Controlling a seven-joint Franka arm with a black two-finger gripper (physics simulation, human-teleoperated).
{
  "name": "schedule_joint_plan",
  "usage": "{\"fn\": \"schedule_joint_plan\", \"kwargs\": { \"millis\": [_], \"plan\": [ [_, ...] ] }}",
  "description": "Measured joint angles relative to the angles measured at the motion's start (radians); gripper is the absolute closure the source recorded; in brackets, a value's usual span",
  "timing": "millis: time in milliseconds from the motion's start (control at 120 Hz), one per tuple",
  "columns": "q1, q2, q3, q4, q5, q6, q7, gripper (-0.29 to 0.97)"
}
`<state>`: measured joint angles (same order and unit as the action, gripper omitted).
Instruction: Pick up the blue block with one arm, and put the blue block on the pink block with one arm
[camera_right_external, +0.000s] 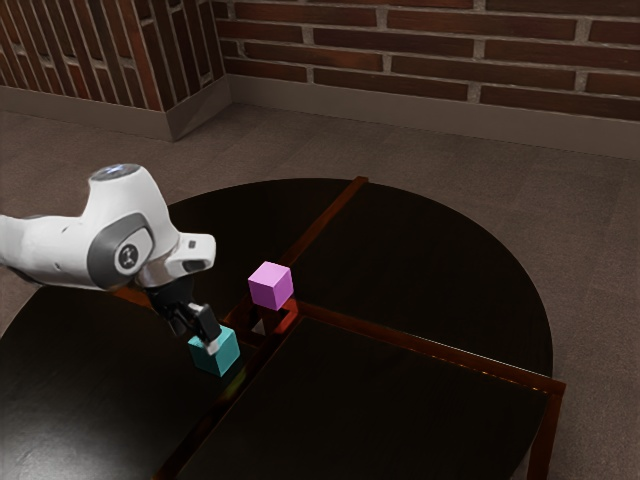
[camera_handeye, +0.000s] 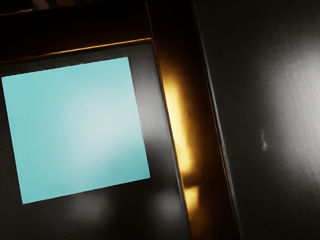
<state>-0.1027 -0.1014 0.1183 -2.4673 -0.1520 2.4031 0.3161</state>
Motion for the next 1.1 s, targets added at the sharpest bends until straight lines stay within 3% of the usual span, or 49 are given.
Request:
{"fn": "schedule_joint_plan", "kwargs": {
  "millis": [425, 1100],
  "plan": [
    [0.039, 0.156, 0.001, 0.139, 0.003, -0.001, 0.032, 0.03],
    [0.042, 0.244, -0.011, 0.187, 0.036, 0.024, 0.070, 0.03]
  ]
}}
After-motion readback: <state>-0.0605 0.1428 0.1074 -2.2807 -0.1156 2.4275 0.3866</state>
